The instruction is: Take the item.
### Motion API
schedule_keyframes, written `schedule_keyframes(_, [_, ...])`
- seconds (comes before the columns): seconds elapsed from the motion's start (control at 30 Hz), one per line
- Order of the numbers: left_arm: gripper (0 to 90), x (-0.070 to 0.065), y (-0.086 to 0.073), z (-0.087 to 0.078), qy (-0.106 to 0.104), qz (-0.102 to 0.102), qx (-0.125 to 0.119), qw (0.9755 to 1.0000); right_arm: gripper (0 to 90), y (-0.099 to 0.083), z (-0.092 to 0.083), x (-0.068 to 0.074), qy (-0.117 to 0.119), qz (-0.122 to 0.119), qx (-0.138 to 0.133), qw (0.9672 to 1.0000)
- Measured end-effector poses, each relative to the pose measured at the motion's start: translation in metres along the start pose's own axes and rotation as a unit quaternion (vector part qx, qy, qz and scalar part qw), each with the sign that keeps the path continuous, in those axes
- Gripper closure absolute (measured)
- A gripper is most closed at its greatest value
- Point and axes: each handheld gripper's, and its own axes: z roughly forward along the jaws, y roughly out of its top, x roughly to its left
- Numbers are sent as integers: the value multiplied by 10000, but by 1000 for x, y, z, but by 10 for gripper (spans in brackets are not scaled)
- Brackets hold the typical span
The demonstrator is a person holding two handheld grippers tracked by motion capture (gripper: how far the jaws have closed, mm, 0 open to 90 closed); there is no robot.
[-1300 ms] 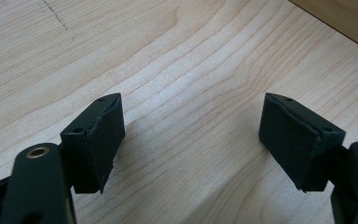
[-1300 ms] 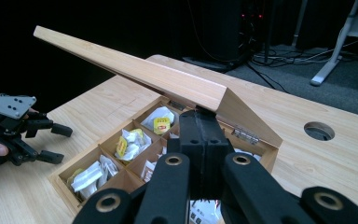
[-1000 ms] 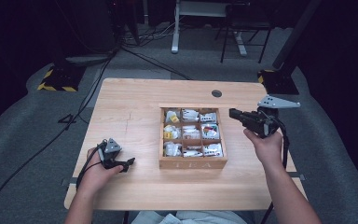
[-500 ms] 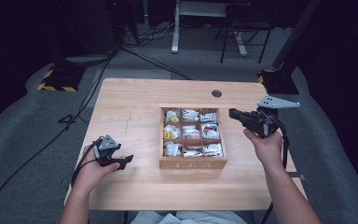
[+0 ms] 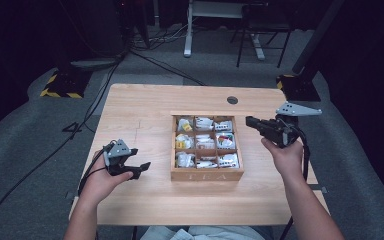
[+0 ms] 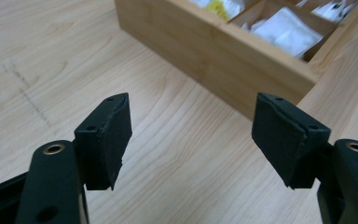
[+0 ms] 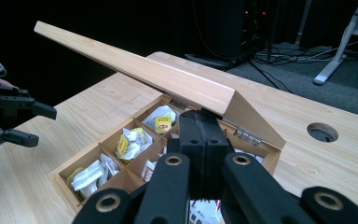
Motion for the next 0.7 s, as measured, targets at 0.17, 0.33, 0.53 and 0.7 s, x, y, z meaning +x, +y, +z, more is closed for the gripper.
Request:
schedule_keyframes(0.17, [299,-9,15,3,-151,99,-107,9998,900,0,0,0,12,2,-2,10000])
schedule_keyframes(0.33, [301,-18,29,4,-285,193,-209,9992,900,1,0,-1,32,7,-16,10000])
schedule_keyframes(0.53, [303,-29,44,11,-469,274,-331,9980,900,1,1,-1,31,5,-25,10000])
schedule_keyframes(0.7, [318,-39,54,23,-614,356,-357,9968,900,1,1,-1,27,11,-22,10000])
